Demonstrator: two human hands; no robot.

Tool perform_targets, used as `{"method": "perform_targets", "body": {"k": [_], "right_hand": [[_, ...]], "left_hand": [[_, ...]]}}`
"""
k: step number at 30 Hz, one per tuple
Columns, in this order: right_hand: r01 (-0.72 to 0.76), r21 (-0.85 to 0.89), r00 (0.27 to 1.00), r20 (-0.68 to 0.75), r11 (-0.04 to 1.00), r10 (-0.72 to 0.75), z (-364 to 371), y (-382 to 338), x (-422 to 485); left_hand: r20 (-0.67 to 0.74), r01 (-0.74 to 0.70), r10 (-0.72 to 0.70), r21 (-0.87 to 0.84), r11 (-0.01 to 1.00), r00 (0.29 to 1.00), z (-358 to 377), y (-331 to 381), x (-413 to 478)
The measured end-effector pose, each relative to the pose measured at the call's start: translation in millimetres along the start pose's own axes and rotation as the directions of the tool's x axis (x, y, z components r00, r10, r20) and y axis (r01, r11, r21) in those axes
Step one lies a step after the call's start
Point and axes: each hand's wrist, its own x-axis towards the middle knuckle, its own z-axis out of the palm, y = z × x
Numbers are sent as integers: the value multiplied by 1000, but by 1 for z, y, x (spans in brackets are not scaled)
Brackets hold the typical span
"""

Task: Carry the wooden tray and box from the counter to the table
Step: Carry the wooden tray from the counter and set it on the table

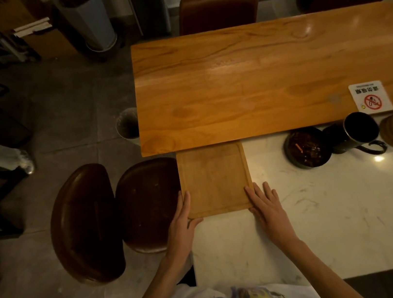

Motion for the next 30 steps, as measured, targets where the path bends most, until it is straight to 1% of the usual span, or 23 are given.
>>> {"method": "perform_targets", "body": {"k": [6,12,14,16,18,19,21,22,27,30], "right_hand": [[14,-1,1000,-11,1000,-14,1,3,1],[27,-12,1000,-8,1000,-27,1,5,1],[15,-38,1000,9,999,-15,1,5,0],[-27,-134,999,27,991,31,2,0,-4],[-84,-219,995,36,972,94,4,-8,-14],[-87,-236,993,51,968,102,4,-14,-20],[-43,-263,992,103,964,72,9,-22,-34],[-22,-282,989,132,959,62,12,-25,-39],[-33,-327,978,185,944,98,16,-26,-40],[-41,-339,969,216,940,120,13,-31,-41]], "left_hand": [[1,-12,12,29,1000,1000,0,-2,1],[-5,-66,67,67,996,998,0,-9,4],[-31,-76,81,147,986,996,4,-5,1],[-71,-59,83,298,953,994,12,2,-6],[-89,-40,83,403,914,993,20,9,-15],[-84,-46,94,455,889,992,23,10,-19],[-65,-66,123,559,827,990,29,5,-23],[-58,-73,130,583,809,990,31,2,-24],[2,-96,113,534,840,994,30,6,-25],[9,-114,132,563,819,991,28,8,-28]]}}
